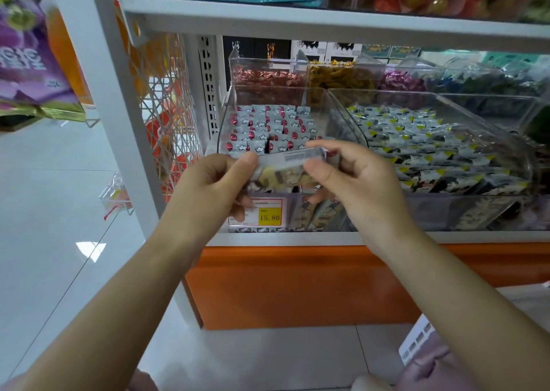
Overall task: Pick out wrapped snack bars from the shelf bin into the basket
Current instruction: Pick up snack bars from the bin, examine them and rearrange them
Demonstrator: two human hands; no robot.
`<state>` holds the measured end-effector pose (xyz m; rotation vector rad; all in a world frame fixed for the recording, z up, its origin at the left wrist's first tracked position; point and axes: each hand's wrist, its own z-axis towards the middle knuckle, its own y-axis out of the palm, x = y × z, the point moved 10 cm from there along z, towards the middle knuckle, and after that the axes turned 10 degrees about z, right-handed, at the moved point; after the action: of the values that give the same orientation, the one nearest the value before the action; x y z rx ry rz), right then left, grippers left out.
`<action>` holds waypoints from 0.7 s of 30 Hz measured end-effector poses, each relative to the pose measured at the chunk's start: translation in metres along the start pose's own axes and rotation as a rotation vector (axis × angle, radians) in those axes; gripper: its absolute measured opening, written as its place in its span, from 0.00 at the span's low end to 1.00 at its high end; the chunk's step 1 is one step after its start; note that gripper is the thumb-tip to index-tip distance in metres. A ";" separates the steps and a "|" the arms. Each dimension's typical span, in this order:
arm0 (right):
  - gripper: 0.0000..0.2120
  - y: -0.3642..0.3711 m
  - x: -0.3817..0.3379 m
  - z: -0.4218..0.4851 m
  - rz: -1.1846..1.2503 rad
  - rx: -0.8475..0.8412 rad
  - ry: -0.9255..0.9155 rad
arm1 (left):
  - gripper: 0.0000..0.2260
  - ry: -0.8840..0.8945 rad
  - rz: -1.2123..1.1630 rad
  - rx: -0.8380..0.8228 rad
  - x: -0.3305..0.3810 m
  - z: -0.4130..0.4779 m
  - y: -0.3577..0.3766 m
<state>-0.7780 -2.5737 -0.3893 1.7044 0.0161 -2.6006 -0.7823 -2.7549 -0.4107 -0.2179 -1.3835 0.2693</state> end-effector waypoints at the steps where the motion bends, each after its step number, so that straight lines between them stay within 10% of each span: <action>1: 0.10 -0.010 0.004 0.002 0.056 0.080 0.029 | 0.17 0.068 0.083 0.010 0.008 0.001 0.000; 4: 0.09 -0.036 0.016 0.005 0.181 0.289 0.090 | 0.06 0.258 0.401 0.174 0.025 0.005 -0.011; 11: 0.17 -0.047 0.024 0.011 0.238 0.395 0.103 | 0.20 0.424 1.172 0.121 0.017 0.008 0.025; 21: 0.13 0.010 -0.012 0.051 -0.425 0.110 -0.070 | 0.18 0.405 1.055 0.043 0.008 0.006 0.023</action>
<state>-0.8193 -2.5853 -0.3583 1.8138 0.2672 -3.0102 -0.7877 -2.7309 -0.4091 -0.9130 -0.7536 1.0601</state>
